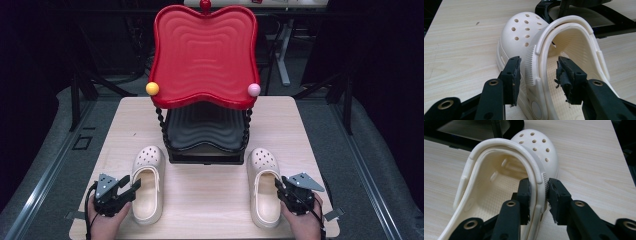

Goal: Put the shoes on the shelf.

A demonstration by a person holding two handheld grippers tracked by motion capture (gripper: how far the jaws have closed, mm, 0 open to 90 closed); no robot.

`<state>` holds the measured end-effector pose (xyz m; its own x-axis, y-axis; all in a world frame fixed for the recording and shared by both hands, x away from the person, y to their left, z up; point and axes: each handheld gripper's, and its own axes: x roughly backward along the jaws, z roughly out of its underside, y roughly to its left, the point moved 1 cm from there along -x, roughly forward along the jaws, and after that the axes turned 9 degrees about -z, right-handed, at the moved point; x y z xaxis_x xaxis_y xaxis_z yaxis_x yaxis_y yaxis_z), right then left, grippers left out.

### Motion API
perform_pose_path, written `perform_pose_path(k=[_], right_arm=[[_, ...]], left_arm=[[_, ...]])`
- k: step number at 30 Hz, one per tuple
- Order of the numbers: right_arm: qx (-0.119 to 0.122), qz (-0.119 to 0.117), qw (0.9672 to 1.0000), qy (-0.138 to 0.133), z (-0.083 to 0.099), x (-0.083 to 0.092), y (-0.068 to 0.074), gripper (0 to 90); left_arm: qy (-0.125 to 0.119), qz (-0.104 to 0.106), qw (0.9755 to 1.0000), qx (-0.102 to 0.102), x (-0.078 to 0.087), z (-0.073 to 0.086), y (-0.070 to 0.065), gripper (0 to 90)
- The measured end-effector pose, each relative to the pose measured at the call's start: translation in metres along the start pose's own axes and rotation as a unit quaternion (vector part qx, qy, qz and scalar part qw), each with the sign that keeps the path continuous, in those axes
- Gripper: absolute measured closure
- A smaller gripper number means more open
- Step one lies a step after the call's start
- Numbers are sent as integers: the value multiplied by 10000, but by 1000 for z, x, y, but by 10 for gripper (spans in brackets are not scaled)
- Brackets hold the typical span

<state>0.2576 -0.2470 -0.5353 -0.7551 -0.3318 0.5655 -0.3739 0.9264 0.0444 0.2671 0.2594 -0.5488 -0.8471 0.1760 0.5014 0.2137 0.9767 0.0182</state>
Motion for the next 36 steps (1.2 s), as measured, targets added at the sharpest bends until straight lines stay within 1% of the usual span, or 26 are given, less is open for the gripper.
perform_pose_path(k=[2,6,11,18,22,24,27,31,34,36], right_arm=[[71,13,9999,-75,1,2,0,674],[121,-9,9997,-195,1,6,1,655],[287,-5,9993,-253,0,9,4,625],[393,14,9981,-474,-1,14,9,640],[386,-90,9974,-596,-2,18,11,668],[382,-110,9975,-588,-2,16,12,668],[401,-94,9981,-467,-1,12,11,667],[389,-95,9982,-436,-1,9,10,667],[411,-96,9981,-442,-1,8,11,662],[380,-92,9983,-440,-1,9,11,660]], left_arm=[[-3,-1,10000,8,0,0,0,541],[-18,3,10000,8,0,0,-1,540],[-36,0,10000,-32,1,-1,-2,540],[-86,6,10000,-6,4,-2,-2,540],[-80,28,10000,-29,4,-3,-3,540],[-89,34,9999,-36,4,-3,-3,540],[-102,34,9999,-27,5,-3,-3,540],[-131,41,9999,-14,5,-4,-3,540],[-126,44,9999,-51,5,-5,-4,541],[-147,40,9999,-54,5,-5,-5,544]])
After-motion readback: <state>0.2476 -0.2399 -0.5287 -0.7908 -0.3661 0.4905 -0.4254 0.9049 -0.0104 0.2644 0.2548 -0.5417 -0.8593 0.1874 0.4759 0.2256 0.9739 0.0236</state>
